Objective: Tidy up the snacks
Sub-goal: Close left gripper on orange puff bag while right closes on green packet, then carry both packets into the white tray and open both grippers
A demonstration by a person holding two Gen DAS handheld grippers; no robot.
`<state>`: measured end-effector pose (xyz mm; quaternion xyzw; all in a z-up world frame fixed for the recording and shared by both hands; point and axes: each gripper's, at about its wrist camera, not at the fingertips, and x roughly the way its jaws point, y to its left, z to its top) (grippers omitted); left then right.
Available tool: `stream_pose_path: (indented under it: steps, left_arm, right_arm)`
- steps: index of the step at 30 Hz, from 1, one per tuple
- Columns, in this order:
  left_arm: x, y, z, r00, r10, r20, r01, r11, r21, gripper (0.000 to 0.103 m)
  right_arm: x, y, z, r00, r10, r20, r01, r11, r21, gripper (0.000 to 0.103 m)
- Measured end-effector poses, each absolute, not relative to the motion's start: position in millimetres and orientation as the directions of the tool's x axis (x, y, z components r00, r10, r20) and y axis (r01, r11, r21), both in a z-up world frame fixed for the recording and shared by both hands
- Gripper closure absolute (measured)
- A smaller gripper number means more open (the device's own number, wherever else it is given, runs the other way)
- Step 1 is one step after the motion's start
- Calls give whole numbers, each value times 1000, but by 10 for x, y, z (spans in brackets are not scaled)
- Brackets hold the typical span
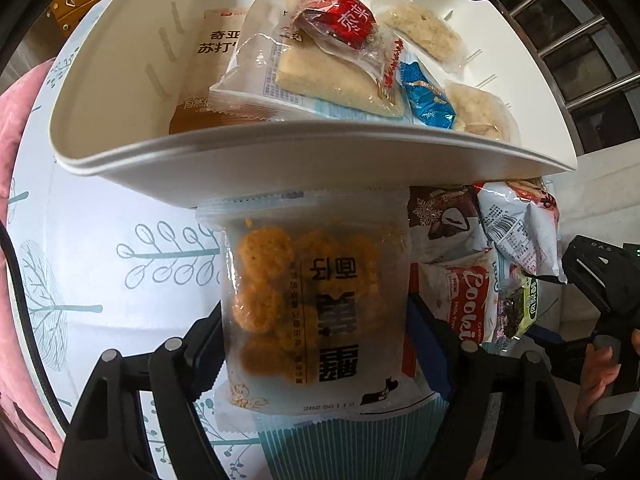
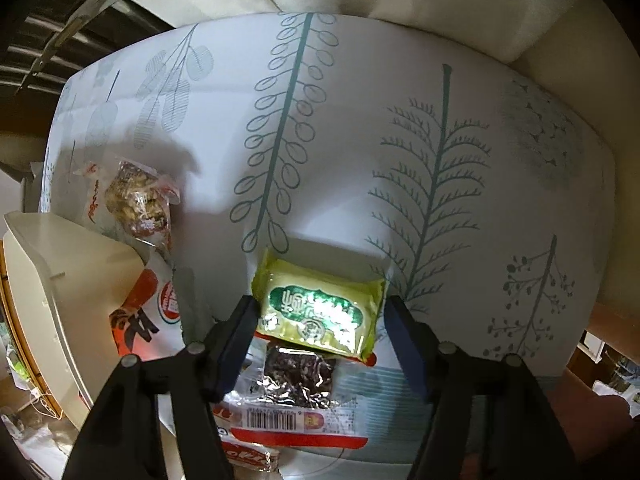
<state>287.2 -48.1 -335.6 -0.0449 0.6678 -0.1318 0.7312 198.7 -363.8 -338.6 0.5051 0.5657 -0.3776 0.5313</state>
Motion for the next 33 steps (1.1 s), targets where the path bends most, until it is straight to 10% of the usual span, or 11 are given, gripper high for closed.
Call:
stream_pose_path:
  steps: [33]
  left_arm:
    - [2262,-18,-2540,102,-240,-965,203,955,-216,33]
  right_arm:
    - [1490,-3153,-2905,213,155,-965,892,373,257,50]
